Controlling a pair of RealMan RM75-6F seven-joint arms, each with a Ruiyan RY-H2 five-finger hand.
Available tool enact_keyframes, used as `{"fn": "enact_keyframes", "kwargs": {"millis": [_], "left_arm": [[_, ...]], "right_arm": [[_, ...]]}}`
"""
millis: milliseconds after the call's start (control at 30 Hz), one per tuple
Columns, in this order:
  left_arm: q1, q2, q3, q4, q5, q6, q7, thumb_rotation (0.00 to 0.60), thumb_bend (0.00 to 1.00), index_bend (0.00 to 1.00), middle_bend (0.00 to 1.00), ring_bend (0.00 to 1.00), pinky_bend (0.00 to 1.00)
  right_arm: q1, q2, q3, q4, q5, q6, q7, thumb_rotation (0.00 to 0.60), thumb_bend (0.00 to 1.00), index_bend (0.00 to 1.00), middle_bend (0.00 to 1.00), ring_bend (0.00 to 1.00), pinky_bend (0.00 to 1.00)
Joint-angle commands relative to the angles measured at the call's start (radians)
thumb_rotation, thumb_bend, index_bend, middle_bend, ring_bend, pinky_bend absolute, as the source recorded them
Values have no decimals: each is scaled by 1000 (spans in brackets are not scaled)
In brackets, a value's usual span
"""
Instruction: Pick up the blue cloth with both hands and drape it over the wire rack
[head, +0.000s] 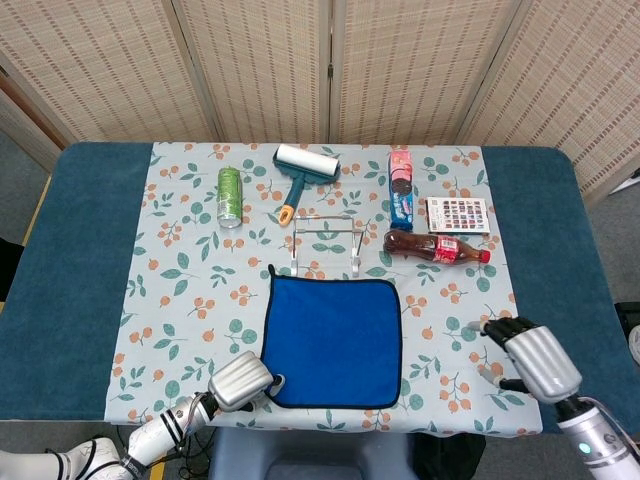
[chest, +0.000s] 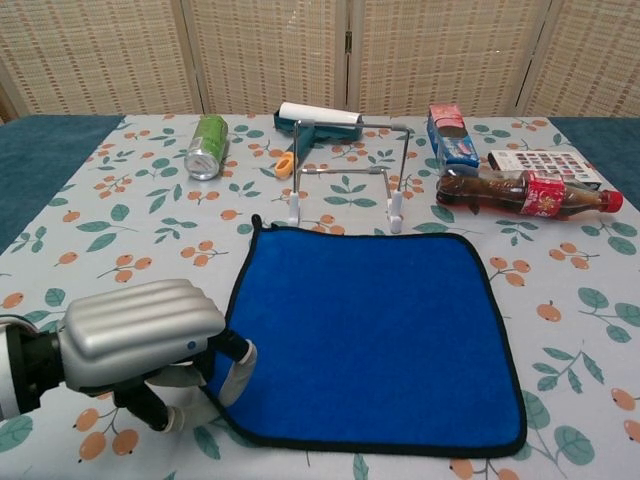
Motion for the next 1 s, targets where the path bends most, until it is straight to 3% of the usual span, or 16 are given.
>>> {"fn": "enact_keyframes", "kwargs": {"millis": [33,200,267,567,1000], "left_arm": [[2,1,2,-1,-1,5,1,600,463,614,1000,989,1000],[5,0,2,-4,-3,14,-3,600,463,614,1000,989,1000],[5,1,2,-6,-4,16,-5,600,462,614,1000,988,1000],[5,-2,3,-9,-6,22,-5,600,462,612,1000,984,1000],[10,-1,8,-12,-14,27,-1,600,461,610,1000,983,1000]], "right_arm": [[84,-31,-23,-40,-77,-99,-38,600,169,293,454,422,508],[159,-91,-30,-57,-115,-197,-72,600,172,360,643,644,811],[183,-122,-32,-53,-119,-235,-97,600,172,382,701,701,866],[222,-237,-40,0,-91,-310,-201,600,151,440,805,828,976],[229,-307,-71,62,-41,-325,-246,600,89,459,823,845,993]]}}
